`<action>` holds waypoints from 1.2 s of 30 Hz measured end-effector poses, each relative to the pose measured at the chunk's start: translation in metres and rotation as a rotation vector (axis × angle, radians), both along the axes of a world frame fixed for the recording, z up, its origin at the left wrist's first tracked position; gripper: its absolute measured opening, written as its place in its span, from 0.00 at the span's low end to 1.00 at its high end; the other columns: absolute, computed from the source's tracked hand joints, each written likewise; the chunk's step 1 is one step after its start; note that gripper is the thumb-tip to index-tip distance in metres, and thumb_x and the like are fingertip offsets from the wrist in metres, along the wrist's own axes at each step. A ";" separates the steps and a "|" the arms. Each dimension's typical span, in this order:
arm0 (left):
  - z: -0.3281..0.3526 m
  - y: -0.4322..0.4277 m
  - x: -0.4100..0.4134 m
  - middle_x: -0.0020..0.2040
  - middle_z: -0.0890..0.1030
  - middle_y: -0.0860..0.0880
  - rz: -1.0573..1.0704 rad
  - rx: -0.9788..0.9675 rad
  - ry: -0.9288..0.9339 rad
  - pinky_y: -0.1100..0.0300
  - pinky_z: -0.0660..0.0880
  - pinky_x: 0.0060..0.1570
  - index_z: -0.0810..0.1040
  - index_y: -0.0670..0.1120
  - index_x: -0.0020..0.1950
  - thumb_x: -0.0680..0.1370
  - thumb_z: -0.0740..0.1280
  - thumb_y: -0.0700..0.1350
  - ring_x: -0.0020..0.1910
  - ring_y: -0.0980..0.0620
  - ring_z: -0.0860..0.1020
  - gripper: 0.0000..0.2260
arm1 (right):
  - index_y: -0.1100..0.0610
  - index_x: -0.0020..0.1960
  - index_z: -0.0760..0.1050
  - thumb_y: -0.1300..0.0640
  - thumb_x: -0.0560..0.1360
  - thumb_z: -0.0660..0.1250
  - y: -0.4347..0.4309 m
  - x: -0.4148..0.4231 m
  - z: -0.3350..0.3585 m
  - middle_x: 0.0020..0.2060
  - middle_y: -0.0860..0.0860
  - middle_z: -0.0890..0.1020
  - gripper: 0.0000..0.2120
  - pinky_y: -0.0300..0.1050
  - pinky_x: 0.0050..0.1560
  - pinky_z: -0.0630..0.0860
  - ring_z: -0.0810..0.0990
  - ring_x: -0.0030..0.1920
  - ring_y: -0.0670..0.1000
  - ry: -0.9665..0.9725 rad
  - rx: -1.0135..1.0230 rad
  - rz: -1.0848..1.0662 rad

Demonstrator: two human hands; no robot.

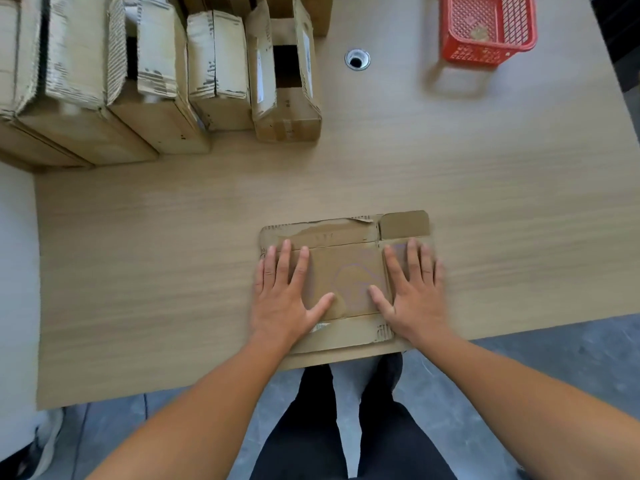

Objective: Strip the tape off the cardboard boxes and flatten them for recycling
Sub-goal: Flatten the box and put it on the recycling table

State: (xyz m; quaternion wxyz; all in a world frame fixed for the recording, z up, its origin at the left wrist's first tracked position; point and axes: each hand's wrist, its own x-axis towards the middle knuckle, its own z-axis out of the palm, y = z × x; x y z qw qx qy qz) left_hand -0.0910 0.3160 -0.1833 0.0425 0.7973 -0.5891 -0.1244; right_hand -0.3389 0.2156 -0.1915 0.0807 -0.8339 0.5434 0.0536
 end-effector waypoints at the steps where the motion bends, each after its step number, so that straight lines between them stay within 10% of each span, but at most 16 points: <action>1: 0.002 -0.001 0.000 0.84 0.48 0.46 -0.002 0.013 0.001 0.43 0.46 0.80 0.51 0.52 0.84 0.74 0.53 0.76 0.83 0.43 0.45 0.45 | 0.43 0.84 0.44 0.26 0.78 0.44 -0.001 0.001 0.002 0.83 0.55 0.43 0.40 0.64 0.79 0.40 0.40 0.83 0.58 0.001 0.014 -0.001; 11: 0.003 -0.008 -0.001 0.83 0.52 0.44 0.013 -0.002 0.045 0.40 0.47 0.79 0.56 0.51 0.82 0.73 0.57 0.72 0.82 0.41 0.46 0.43 | 0.47 0.84 0.52 0.26 0.74 0.56 -0.006 -0.006 0.003 0.83 0.56 0.48 0.45 0.65 0.80 0.46 0.44 0.83 0.58 -0.103 -0.013 0.010; 17: 0.021 -0.013 0.025 0.82 0.34 0.54 0.036 0.215 0.312 0.43 0.38 0.79 0.43 0.57 0.83 0.67 0.60 0.77 0.78 0.52 0.28 0.51 | 0.43 0.84 0.44 0.25 0.74 0.51 -0.017 -0.002 0.028 0.83 0.56 0.41 0.44 0.62 0.81 0.45 0.39 0.82 0.56 -0.127 0.211 -0.115; 23: 0.050 0.019 -0.023 0.83 0.47 0.43 0.511 0.276 0.337 0.44 0.51 0.79 0.42 0.56 0.83 0.71 0.68 0.72 0.81 0.41 0.46 0.51 | 0.42 0.81 0.54 0.29 0.74 0.62 0.009 -0.015 0.048 0.72 0.59 0.66 0.40 0.62 0.69 0.65 0.64 0.71 0.61 -0.112 0.176 -0.314; 29: 0.073 -0.010 -0.044 0.69 0.59 0.50 0.534 0.048 0.585 0.53 0.70 0.62 0.58 0.65 0.76 0.66 0.80 0.62 0.66 0.46 0.71 0.46 | 0.37 0.80 0.55 0.31 0.69 0.73 -0.002 -0.068 0.066 0.61 0.41 0.56 0.45 0.53 0.66 0.75 0.70 0.64 0.52 -0.488 0.367 -0.408; 36: 0.109 -0.074 -0.128 0.61 0.62 0.51 0.343 0.000 0.638 0.57 0.71 0.58 0.60 0.71 0.72 0.60 0.82 0.65 0.52 0.53 0.72 0.46 | 0.41 0.81 0.58 0.38 0.69 0.78 -0.020 -0.180 0.109 0.60 0.45 0.58 0.47 0.48 0.70 0.71 0.69 0.62 0.50 -0.614 0.264 -0.577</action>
